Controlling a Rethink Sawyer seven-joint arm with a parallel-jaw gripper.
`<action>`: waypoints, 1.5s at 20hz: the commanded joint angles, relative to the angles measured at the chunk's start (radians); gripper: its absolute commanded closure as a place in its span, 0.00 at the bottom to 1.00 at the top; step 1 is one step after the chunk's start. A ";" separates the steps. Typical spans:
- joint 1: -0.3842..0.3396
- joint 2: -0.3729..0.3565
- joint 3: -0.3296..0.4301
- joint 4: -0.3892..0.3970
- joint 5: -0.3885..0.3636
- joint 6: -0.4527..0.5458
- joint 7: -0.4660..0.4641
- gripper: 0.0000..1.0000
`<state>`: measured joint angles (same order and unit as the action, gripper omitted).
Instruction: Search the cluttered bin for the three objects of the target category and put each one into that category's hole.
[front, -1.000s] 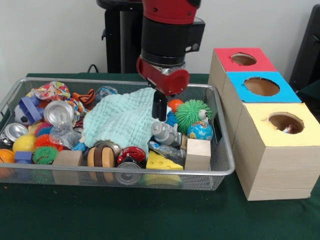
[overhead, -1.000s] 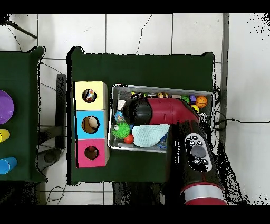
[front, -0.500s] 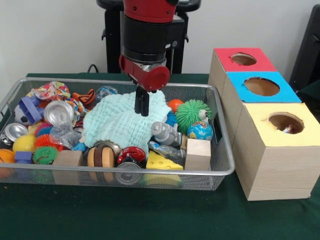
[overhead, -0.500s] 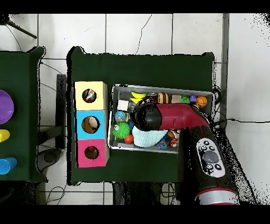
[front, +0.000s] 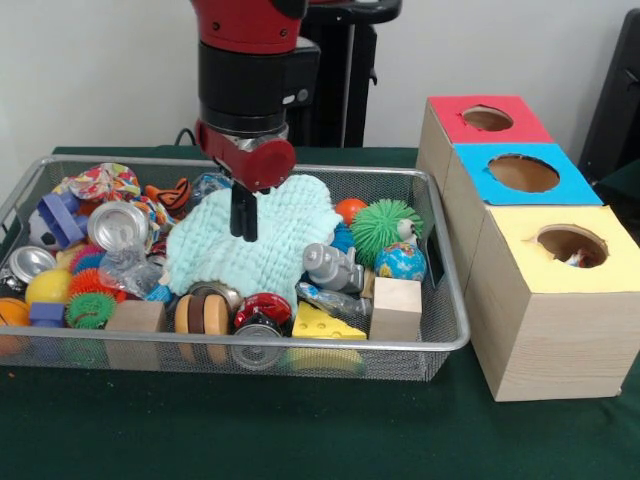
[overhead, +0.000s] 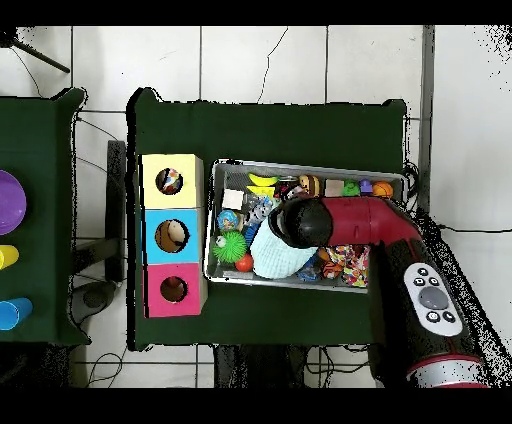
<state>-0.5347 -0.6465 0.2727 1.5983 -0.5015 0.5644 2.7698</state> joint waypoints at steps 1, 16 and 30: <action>-0.099 0.055 0.138 0.036 -0.117 0.008 -0.403 1.00; -0.235 0.064 0.224 -0.028 -0.160 0.098 -0.591 1.00; -0.235 0.165 0.236 -0.149 -0.171 0.104 -0.672 1.00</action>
<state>-0.7676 -0.5751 0.4318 1.5333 -0.6132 0.5650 2.4269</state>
